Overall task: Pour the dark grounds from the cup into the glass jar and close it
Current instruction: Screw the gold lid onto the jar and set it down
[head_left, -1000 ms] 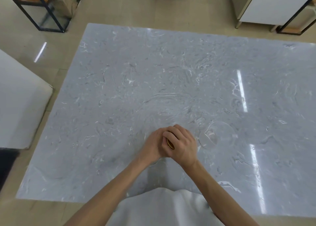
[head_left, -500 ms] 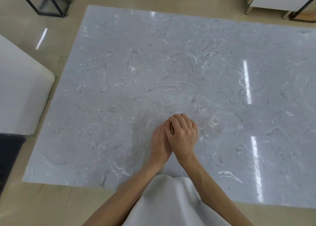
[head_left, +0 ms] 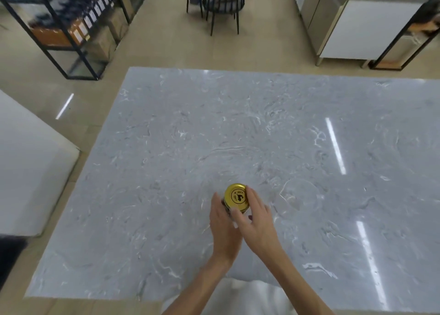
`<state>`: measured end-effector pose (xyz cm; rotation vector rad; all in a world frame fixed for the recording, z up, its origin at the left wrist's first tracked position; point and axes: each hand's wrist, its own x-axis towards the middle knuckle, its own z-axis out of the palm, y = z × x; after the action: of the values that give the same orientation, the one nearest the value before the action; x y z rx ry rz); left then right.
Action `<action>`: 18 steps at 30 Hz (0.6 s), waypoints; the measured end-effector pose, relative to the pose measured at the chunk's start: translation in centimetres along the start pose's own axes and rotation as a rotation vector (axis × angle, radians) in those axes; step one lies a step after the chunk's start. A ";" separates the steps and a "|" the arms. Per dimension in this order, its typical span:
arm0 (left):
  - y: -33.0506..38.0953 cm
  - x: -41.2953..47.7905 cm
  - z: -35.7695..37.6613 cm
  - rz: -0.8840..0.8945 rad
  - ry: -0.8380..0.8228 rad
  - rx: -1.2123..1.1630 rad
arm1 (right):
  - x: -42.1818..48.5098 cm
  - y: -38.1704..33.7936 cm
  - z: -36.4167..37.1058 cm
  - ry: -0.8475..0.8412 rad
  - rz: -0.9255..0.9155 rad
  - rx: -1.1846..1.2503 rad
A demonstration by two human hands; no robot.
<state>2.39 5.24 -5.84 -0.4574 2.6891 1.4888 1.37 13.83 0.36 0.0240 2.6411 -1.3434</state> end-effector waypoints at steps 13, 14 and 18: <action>-2.8 0.4 -4.8 -0.070 -0.126 -0.234 | 1.9 3.7 -0.2 -0.258 -0.042 0.043; -2.8 1.1 -5.1 -0.068 -0.168 -0.276 | 1.9 4.3 0.2 -0.274 -0.040 0.048; -2.6 4.1 -5.4 -0.114 -0.238 -0.406 | 3.9 4.3 1.9 -0.133 -0.006 0.054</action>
<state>-0.25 -1.57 -5.76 -0.4060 2.1479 1.9191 -1.78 14.64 -4.84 -0.0641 2.4976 -1.3686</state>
